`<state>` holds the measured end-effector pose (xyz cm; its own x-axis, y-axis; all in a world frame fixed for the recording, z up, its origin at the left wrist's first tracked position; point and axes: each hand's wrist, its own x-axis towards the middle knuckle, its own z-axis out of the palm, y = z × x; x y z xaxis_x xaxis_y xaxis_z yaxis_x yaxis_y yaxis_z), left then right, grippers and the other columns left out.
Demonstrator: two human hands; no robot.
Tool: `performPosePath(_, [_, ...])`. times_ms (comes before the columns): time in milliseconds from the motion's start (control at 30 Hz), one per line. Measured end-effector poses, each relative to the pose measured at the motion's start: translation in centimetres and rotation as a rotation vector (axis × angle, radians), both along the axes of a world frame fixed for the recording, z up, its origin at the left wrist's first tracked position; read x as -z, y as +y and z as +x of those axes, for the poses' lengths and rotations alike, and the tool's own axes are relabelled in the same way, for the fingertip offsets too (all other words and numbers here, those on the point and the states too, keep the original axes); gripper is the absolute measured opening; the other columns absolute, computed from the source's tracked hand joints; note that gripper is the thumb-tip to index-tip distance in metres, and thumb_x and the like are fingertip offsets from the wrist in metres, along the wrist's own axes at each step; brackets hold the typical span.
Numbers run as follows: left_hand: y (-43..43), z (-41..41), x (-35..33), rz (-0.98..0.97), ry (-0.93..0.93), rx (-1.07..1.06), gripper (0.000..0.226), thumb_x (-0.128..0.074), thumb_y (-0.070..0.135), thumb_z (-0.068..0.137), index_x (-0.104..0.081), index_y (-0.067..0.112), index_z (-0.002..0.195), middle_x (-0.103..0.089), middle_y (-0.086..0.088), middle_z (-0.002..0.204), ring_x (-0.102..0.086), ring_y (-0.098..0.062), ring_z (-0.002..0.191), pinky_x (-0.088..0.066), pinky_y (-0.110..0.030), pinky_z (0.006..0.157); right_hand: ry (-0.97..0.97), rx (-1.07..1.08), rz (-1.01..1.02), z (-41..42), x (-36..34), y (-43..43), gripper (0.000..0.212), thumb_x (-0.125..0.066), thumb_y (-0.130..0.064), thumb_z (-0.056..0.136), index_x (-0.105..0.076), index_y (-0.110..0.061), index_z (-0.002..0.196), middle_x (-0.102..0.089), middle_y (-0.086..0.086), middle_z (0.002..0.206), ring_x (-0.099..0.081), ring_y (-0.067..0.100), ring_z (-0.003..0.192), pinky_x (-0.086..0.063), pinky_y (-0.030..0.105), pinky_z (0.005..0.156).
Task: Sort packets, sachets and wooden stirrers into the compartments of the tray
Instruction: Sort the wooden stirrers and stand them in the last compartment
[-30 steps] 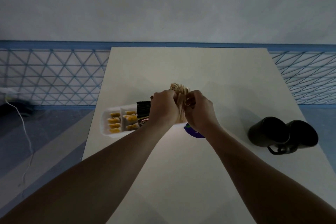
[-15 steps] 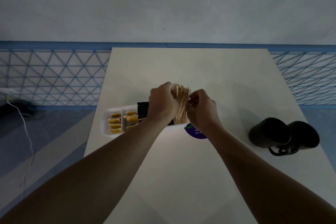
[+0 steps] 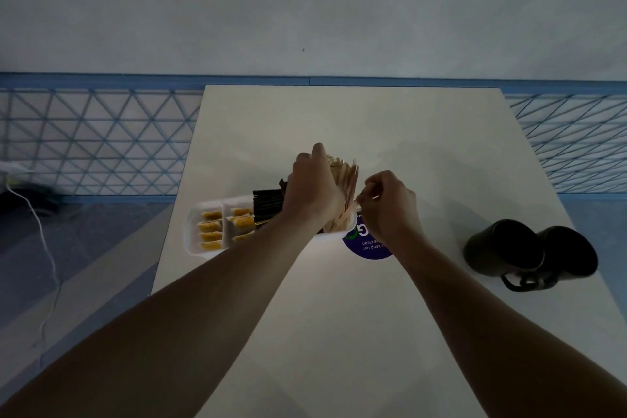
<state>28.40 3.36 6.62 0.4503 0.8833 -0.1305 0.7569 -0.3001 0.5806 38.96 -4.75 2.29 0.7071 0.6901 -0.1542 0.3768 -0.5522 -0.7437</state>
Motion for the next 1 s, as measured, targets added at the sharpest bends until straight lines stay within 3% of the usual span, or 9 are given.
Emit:
performPosePath(133, [0.3, 0.1, 0.4, -0.046, 0.022, 0.049, 0.049, -0.08, 0.016, 0.077, -0.048, 0.005, 0.113, -0.059, -0.012, 0.105, -0.059, -0.028, 0.098, -0.038, -0.029, 0.063, 0.005, -0.032, 0.114, 0.2, -0.4, 0.1, 0.015, -0.066, -0.007, 0.086, -0.065, -0.021, 0.092, -0.066, -0.012, 0.081, -0.066, 0.012, 0.077, -0.057, 0.028, 0.07])
performPosePath(333, [0.8, -0.1, 0.7, -0.024, 0.028, 0.086, 0.05, -0.081, 0.021, 0.074, -0.049, 0.005, 0.109, -0.061, -0.013, 0.106, -0.055, -0.023, 0.093, -0.038, -0.029, 0.067, -0.05, -0.205, 0.24, -0.2, -0.8, 1.1, 0.018, -0.072, -0.006, 0.084, -0.078, -0.017, 0.096, -0.076, -0.006, 0.086, -0.07, 0.004, 0.079, -0.053, 0.012, 0.071])
performPosePath(433, [0.8, -0.1, 1.1, -0.006, 0.019, 0.074, 0.047, -0.079, 0.019, 0.076, -0.05, 0.004, 0.109, -0.061, -0.013, 0.104, -0.057, -0.025, 0.094, -0.038, -0.029, 0.065, -0.161, -0.262, 0.199, -0.6, -0.4, 1.7, 0.023, -0.068, -0.002, 0.083, -0.081, -0.015, 0.097, -0.078, 0.0, 0.089, -0.071, 0.013, 0.082, -0.053, 0.016, 0.075])
performPosePath(567, [1.1, -0.1, 1.8, -0.001, -0.005, 0.059, 0.037, -0.074, 0.019, 0.078, -0.052, 0.005, 0.105, -0.063, -0.012, 0.098, -0.059, -0.028, 0.092, -0.04, -0.032, 0.063, -0.146, -0.158, 0.228, -0.5, -0.3, 1.5, 0.008, -0.077, -0.011, 0.082, -0.072, -0.014, 0.088, -0.071, -0.007, 0.077, -0.066, 0.009, 0.071, -0.046, 0.008, 0.061])
performPosePath(633, [1.3, -0.1, 2.0, 0.001, -0.018, 0.047, 0.03, -0.073, 0.017, 0.079, -0.051, 0.007, 0.098, -0.062, -0.01, 0.092, -0.059, -0.028, 0.085, -0.039, -0.031, 0.06, -0.112, -0.093, 0.239, -0.3, -0.3, 0.9, 0.017, -0.079, -0.019, 0.082, -0.065, -0.015, 0.09, -0.067, -0.008, 0.076, -0.062, 0.004, 0.069, -0.044, 0.006, 0.058])
performPosePath(767, [1.7, 0.0, 1.9, -0.018, -0.023, 0.02, 0.023, -0.069, 0.012, 0.081, -0.048, 0.011, 0.092, -0.057, -0.005, 0.082, -0.056, -0.023, 0.075, -0.03, -0.023, 0.048, -0.05, -0.038, 0.148, 0.2, -0.3, 0.2, 0.033, -0.074, -0.027, 0.086, -0.059, -0.016, 0.114, -0.067, -0.004, 0.098, -0.063, 0.006, 0.079, -0.054, 0.025, 0.071])
performPosePath(867, [2.0, 0.1, 1.6, -0.055, 0.003, 0.028, 0.021, -0.063, 0.001, 0.081, -0.051, 0.006, 0.097, -0.059, -0.011, 0.086, -0.06, -0.027, 0.078, -0.03, -0.022, 0.046, 0.055, -0.15, -0.044, 0.4, 0.3, 0.5, 0.051, -0.056, -0.029, 0.1, -0.039, -0.017, 0.147, -0.062, -0.001, 0.132, -0.064, 0.02, 0.11, -0.046, 0.029, 0.083])
performPosePath(933, [2.0, 0.2, 1.2, -0.068, 0.021, 0.05, 0.02, -0.058, -0.003, 0.082, -0.051, 0.003, 0.099, -0.059, -0.013, 0.089, -0.06, -0.029, 0.079, -0.03, -0.024, 0.046, 0.074, -0.246, -0.133, 0.1, 0.7, 0.8, 0.049, -0.042, -0.024, 0.105, -0.029, -0.019, 0.152, -0.055, 0.001, 0.144, -0.056, 0.027, 0.126, -0.04, 0.031, 0.088])
performPosePath(1000, [1.9, 0.2, 0.9, -0.077, 0.035, 0.062, 0.017, -0.056, -0.005, 0.082, -0.05, 0.004, 0.095, -0.058, -0.015, 0.092, -0.059, -0.03, 0.079, -0.029, -0.024, 0.045, 0.064, -0.305, -0.138, -0.4, 0.5, 1.0, 0.045, -0.036, -0.017, 0.106, -0.029, -0.022, 0.15, -0.057, 0.006, 0.141, -0.057, 0.033, 0.123, -0.043, 0.035, 0.085])
